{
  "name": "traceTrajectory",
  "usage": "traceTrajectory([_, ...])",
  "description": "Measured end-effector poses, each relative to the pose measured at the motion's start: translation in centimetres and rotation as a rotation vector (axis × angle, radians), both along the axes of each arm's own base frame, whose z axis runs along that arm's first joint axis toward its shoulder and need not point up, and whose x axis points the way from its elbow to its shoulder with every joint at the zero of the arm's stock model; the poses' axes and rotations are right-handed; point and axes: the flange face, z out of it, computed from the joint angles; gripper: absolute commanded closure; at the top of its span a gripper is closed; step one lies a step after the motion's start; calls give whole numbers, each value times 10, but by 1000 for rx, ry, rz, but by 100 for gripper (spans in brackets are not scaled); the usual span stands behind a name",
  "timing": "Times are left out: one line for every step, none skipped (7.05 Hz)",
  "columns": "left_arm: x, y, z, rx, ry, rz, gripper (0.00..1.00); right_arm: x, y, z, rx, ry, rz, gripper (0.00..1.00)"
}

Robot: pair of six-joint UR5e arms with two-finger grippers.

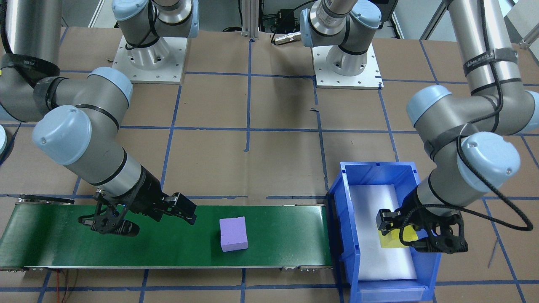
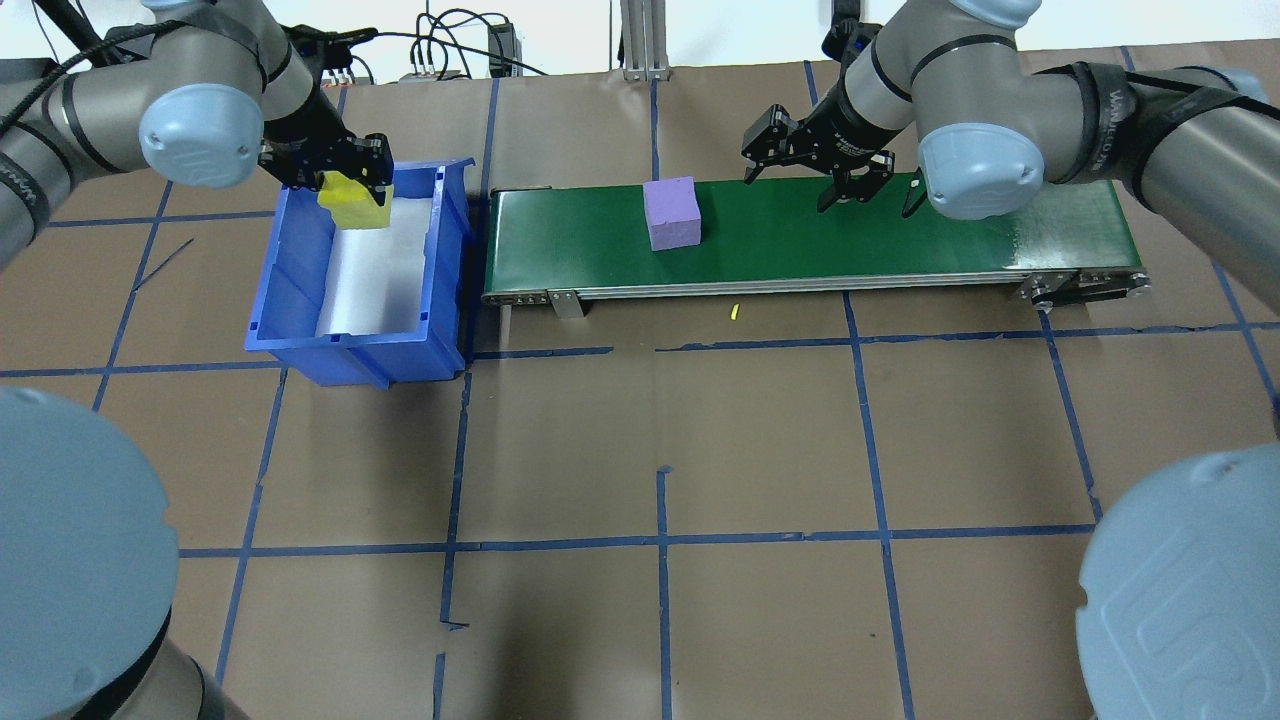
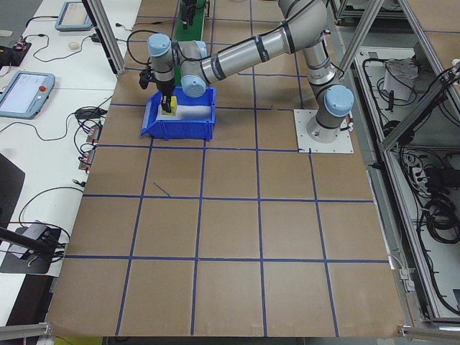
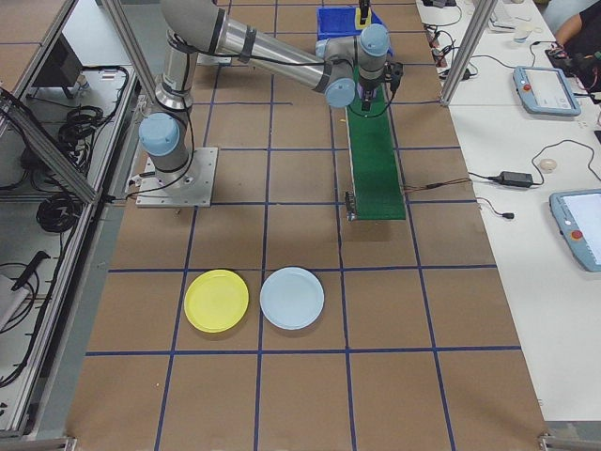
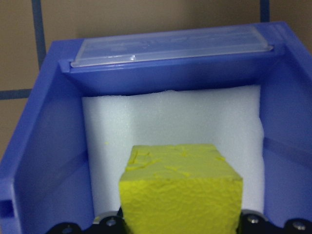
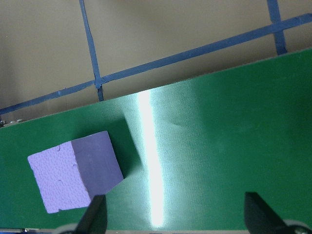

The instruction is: Move block left to right into plate

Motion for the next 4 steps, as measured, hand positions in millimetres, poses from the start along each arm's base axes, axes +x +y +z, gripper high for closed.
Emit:
traceTrajectory([-22, 15, 29, -3, 19, 18, 65, 1, 0, -2, 3, -2, -3, 0])
traceTrajectory([-56, 29, 49, -6, 28, 28, 65, 3, 0, -2, 5, -4, -3, 0])
traceTrajectory([-92, 38, 54, -7, 36, 46, 65, 7, 1, -3, 7, -4, 2, 0])
traceTrajectory([-121, 39, 47, -13, 40, 46, 65, 9, 0, -7, 10, -4, 8, 0])
